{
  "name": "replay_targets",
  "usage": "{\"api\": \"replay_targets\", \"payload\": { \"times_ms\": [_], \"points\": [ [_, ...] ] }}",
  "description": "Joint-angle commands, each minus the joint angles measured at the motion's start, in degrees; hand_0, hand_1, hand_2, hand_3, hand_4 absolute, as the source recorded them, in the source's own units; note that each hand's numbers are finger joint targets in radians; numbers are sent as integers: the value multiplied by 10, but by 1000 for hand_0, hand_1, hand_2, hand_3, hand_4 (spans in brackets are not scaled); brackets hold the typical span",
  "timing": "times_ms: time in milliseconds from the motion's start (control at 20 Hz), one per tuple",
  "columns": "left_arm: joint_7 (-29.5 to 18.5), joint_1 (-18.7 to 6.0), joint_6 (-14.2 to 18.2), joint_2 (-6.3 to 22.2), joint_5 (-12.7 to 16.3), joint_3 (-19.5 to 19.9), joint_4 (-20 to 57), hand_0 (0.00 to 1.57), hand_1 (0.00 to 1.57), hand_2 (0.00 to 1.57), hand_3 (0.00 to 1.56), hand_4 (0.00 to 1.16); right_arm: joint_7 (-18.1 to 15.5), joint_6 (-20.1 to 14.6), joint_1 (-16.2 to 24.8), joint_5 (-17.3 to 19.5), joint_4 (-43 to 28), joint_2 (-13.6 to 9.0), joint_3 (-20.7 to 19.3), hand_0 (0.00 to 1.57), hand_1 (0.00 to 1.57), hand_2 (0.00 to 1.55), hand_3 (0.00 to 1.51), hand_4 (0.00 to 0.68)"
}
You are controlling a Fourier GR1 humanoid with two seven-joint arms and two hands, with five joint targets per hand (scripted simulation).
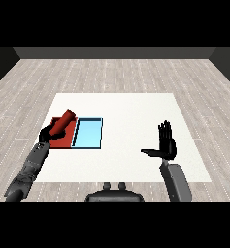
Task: Pick the red can and put it in the red box
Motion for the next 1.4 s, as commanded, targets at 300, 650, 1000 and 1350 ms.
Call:
{"api": "replay_targets", "payload": {
  "times_ms": [300, 650, 1000, 1350],
  "points": [
    [-35, -47, -82, -41, -36, -9, 186, 258, 258, 572, 499, 642, -36, 12, -62, 8, 92, 12, -17, 0, 0, 0, 0, 0],
    [-38, -95, -84, -5, -8, 34, 210, 0, 0, 0, 0, 0, -42, 1, -28, 18, 61, 35, 4, 0, 0, 0, 0, 0],
    [-281, -82, -206, -60, 160, 185, 45, 0, 0, 0, 0, 0, -47, 39, -32, -8, 71, 22, -7, 0, 0, 0, 0, 0],
    [-392, -14, -315, -194, 203, 168, -101, 0, 0, 0, 0, 0, -90, 57, -26, 22, 96, 16, 7, 0, 0, 0, 0, 0]
  ]
}}
